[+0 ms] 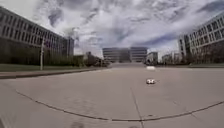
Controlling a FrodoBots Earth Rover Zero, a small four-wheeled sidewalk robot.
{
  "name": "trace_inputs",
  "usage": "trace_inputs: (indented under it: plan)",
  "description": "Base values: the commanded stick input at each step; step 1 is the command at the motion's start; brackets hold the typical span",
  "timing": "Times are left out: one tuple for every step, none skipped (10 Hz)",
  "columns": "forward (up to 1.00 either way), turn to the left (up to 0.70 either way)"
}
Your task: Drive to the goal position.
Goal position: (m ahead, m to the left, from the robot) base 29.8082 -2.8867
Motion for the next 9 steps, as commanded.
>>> trace_inputs:
  plan:
    - [1.00,-0.40]
    - [1.00,-0.40]
    - [1.00,-0.40]
    - [1.00,-0.24]
    - [1.00,0.00]
    - [1.00,0.00]
    - [1.00,0.00]
    - [1.00,0.00]
    - [1.00,0.00]
